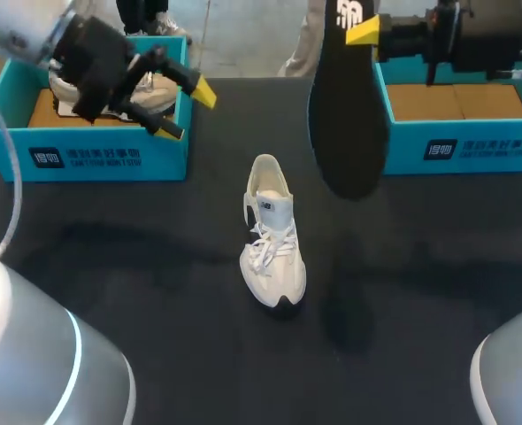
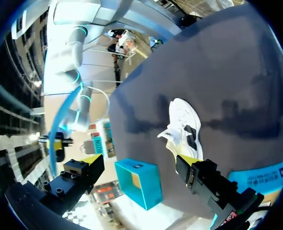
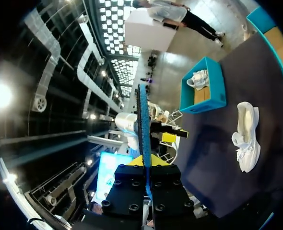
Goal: Take the shoe out of the shoebox, open the shoe tongue, remove and reinsert the insole, then place the shoe into the shoebox
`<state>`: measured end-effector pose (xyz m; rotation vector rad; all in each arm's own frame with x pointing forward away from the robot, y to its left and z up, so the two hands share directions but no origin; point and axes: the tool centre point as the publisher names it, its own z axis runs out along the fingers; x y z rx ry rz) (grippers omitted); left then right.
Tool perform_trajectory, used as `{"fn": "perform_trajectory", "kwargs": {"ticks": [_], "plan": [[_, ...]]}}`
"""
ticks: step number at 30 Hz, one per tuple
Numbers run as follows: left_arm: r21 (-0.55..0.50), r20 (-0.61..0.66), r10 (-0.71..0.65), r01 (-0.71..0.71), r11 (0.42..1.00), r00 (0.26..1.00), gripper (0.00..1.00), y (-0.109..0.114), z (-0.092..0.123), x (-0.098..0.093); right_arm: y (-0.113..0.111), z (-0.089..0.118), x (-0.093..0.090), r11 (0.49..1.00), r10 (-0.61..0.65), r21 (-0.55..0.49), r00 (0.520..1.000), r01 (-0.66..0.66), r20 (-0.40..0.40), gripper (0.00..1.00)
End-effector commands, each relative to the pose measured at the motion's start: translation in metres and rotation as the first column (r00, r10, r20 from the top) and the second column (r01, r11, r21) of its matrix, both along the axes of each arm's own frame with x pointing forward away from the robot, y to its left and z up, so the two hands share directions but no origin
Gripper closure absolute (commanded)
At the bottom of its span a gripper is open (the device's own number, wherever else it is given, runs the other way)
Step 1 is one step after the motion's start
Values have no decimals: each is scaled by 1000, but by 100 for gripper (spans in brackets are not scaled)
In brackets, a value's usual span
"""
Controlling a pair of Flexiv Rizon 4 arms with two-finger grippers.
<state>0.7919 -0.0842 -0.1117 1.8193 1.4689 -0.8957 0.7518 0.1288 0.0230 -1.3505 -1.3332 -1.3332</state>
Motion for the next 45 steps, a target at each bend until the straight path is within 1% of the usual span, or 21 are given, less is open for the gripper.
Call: {"fn": "perform_trajectory", "kwargs": {"ticks": [1, 5, 7, 11, 16, 21, 29, 33, 37, 43, 45], "plan": [[-276, -39, 5, -16, 961, 999, 0, 7, -7, -5, 12, -13, 19, 1000, 9, 5, 999, -9, -35, 100], [-304, -50, 19, -33, 952, 999, 0, 8, -7, -5, 16, -25, 26, 1000, 5, 1, 996, -5, -84, 100], [-320, -52, 20, -36, 947, 998, 0, 10, -6, -5, 19, -27, 29, 1000, 2, 2, 995, -1, -103, 100], [-346, -67, 33, -54, 936, 997, 0, 12, -5, -4, 26, -37, 38, 1000, -8, 11, 992, 9, -123, 100], [-378, -78, 55, -81, 922, 995, 0, 16, -5, -5, 37, -42, 49, 1000, -3, 8, 988, 4, -153, 100], [-423, -86, 63, -94, 901, 994, 0, 21, -4, -10, 47, -51, 60, 1000, 6, -9, 980, -7, -197, 100], [-465, -87, 64, -98, 880, 994, 0, 20, -2, -23, 67, -61, 78, 999, 28, -38, 966, -39, -255, 100], [-473, -72, 74, -99, 875, 995, 0, 16, 1, -29, 80, -66, 80, 997, 36, -51, 961, -52, -275, 100], [-478, -75, 109, -131, 868, 991, 0, 12, 3, -34, 94, -72, 80, 999, 22, -37, 956, -34, -294, 100], [-489, -87, 125, -151, 859, 988, 0, 9, 4, -35, 114, -72, 78, 998, 32, -35, 952, -45, -303, 100], [-460, -97, 137, -167, 872, 986, 0, 8, 5, -34, 119, -74, 78, 998, 45, -28, 952, -56, -302, 100]]}}
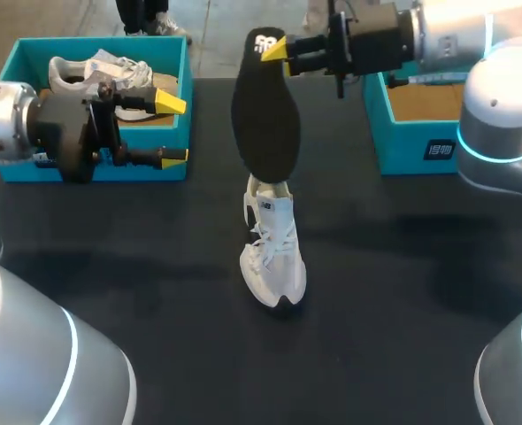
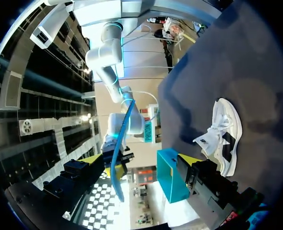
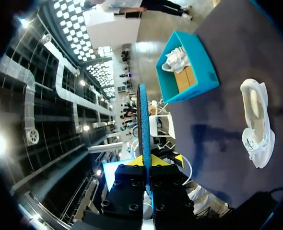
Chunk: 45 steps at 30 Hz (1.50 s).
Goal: Take the shoe out of the shoebox, open the shoe tongue, remove and reinsert the insole, then place the shoe into the shoebox
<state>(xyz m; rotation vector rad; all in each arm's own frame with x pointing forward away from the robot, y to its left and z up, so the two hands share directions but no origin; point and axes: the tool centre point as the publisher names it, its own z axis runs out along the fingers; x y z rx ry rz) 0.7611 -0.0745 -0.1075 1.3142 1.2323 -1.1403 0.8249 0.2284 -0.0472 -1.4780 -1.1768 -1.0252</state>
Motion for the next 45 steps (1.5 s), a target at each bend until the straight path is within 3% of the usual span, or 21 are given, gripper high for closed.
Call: {"fn": "perform_trajectory", "kwargs": {"ticks": [1, 23, 29, 45], "plan": [[48, -34, 50, -48, 998, 998, 0, -3, 2, -3, 22, -3, 4, 1000, 14, 9, 1000, -14, 2, 100], [48, -34, 50, -48, 998, 998, 0, -3, 2, -3, 11, -33, -12, 1000, 7, -2, 999, -7, -38, 100], [117, 19, 50, -52, 992, 999, 0, -12, -9, -2, 14, -36, -18, 1000, 6, -5, 999, -6, -49, 100], [-59, 65, -31, 35, 998, 997, 0, -49, 10, -2, 26, -38, -17, 1000, 25, 3, 998, -25, -52, 100]]}}
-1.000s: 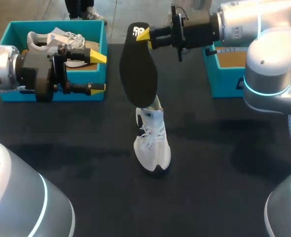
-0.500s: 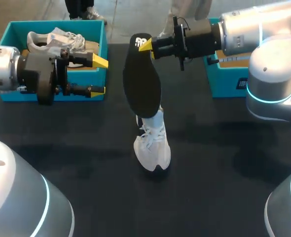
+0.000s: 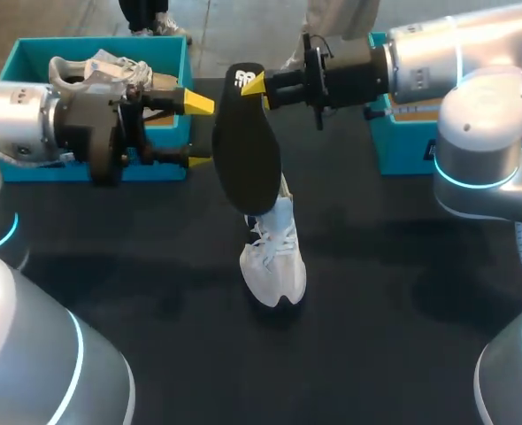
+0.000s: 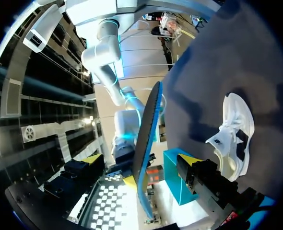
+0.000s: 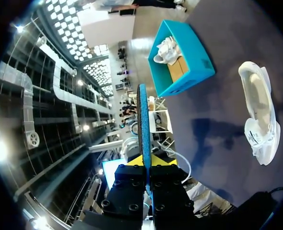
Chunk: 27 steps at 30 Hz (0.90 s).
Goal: Take the shoe out of the shoebox, open the shoe tongue, remove and reinsert the insole, then place the shoe into the shoebox
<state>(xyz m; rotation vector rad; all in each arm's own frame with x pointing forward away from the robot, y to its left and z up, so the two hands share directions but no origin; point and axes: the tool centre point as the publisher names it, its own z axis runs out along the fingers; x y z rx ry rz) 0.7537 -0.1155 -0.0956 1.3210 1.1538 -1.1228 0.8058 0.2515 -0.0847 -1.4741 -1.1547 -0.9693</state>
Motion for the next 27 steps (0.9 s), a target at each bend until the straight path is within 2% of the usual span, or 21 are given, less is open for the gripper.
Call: {"fn": "perform_trajectory", "kwargs": {"ticks": [1, 4, 5, 6, 8, 9, 11, 17, 21, 23, 25, 27], "plan": [[-23, 9, -19, 19, 1000, 1000, 0, -10, -2, 5, 2, -1, 2, 1000, 0, -3, 1000, 0, -4, 100], [-27, 14, -24, 25, 999, 1000, 2, -13, -2, 5, 1, 0, 4, 1000, -1, -5, 1000, 1, -5, 100], [-29, 15, -25, 26, 999, 1000, 10, -14, -2, 6, 1, 0, 4, 1000, -2, -6, 1000, 2, -5, 100], [-29, 16, -27, 28, 999, 1000, 22, -14, -2, 6, 1, 0, 4, 1000, -2, -6, 1000, 2, -5, 100], [-33, 19, -29, 30, 999, 999, 29, -16, -2, 8, 0, 1, 2, 1000, -1, -6, 1000, 1, -8, 100], [-40, 19, -31, 32, 999, 999, 44, -17, -1, 9, 1, 1, 1, 1000, 0, -7, 1000, 0, -9, 100], [-53, 26, -28, 29, 998, 999, 56, -19, 1, 11, 1, 1, 0, 1000, 2, -7, 1000, -2, -13, 100], [-80, 26, -41, 43, 996, 999, 71, -27, 3, 12, 1, 0, 0, 1000, -1, -7, 1000, 1, -13, 100], [-84, 19, -53, 55, 995, 998, 74, -33, 1, 12, 1, 1, 0, 1000, -7, -5, 1000, 7, -12, 100], [-89, 16, -56, 58, 994, 998, 81, -34, 0, 12, 1, 1, -1, 1000, -10, -4, 1000, 10, -12, 100], [-91, 16, -59, 60, 994, 998, 100, -35, 1, 12, 0, 0, -1, 1000, -13, -3, 1000, 13, -13, 100], [-92, 16, -62, 64, 994, 998, 100, -36, 1, 12, 0, 0, -1, 1000, -15, -1, 1000, 15, -13, 100]]}}
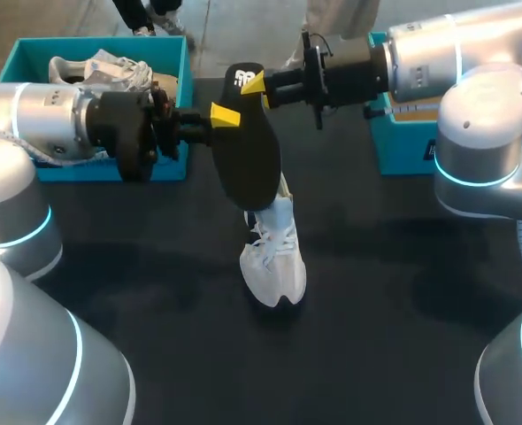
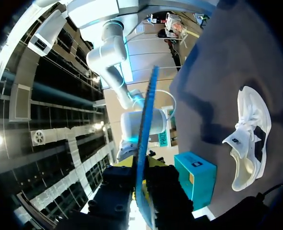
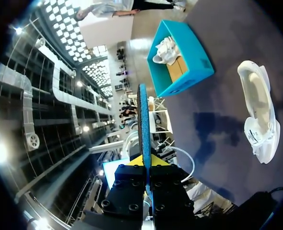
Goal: Take the shoe out of the shoebox, open the shoe tongue, remove and reinsert the insole, then place the shoe into the shoebox
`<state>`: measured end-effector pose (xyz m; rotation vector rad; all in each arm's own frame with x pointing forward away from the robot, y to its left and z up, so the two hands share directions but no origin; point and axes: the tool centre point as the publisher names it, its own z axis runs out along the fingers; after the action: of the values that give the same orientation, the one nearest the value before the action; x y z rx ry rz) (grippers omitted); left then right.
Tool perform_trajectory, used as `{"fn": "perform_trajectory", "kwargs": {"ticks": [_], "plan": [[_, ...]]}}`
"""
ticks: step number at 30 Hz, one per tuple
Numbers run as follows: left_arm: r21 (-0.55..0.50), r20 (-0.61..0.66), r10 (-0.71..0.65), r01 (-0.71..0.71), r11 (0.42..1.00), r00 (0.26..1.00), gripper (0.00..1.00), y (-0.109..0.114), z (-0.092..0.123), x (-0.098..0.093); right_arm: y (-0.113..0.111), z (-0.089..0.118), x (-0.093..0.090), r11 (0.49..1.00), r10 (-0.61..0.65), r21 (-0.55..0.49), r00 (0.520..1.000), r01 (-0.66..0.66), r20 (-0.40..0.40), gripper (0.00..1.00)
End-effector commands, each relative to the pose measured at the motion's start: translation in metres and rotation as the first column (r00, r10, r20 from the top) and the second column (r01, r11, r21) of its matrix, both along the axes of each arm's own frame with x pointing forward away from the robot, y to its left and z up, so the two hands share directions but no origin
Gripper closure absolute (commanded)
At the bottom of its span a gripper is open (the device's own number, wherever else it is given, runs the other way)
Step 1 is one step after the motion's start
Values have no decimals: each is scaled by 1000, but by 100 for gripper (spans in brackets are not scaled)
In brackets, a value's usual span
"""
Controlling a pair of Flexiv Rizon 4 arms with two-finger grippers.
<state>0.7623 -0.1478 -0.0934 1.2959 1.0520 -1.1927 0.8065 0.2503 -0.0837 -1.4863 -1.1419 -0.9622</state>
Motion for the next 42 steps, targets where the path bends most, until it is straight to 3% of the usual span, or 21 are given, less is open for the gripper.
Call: {"fn": "perform_trajectory", "kwargs": {"ticks": [1, 5, 7, 8, 15, 19, 34, 42], "plan": [[-4, 2, -8, 8, 1000, 1000, 100, -4, -1, 4, 1, -1, -2, 1000, -8, 3, 1000, 8, 0, 100], [-6, 2, -20, 20, 1000, 1000, 100, -4, -1, 4, 2, -1, -3, 1000, -8, 28, 1000, 8, 4, 100], [-4, 0, -25, 25, 1000, 1000, 100, -4, -1, 4, 1, 0, -3, 1000, -9, 26, 1000, 9, 9, 20], [-4, -1, -27, 27, 1000, 1000, 100, -4, -1, 4, -1, 1, -4, 1000, -15, 25, 1000, 15, 21, 0], [-2, -6, -40, 40, 999, 999, 100, -4, -1, 2, -22, -1, -7, 999, -36, 3, 995, 36, 88, 0], [6, -7, -47, 47, 999, 999, 100, -4, -2, 0, -41, -2, -10, 999, -43, -14, 984, 46, 173, 0], [8, -18, -56, 57, 998, 998, 100, 7, -3, 2, -108, 8, -37, 998, -58, 1, 934, 62, 352, 0], [6, -23, -45, 45, 999, 999, 100, 12, -1, 6, -124, 7, -47, 996, -85, 12, 932, 87, 353, 0]]}}
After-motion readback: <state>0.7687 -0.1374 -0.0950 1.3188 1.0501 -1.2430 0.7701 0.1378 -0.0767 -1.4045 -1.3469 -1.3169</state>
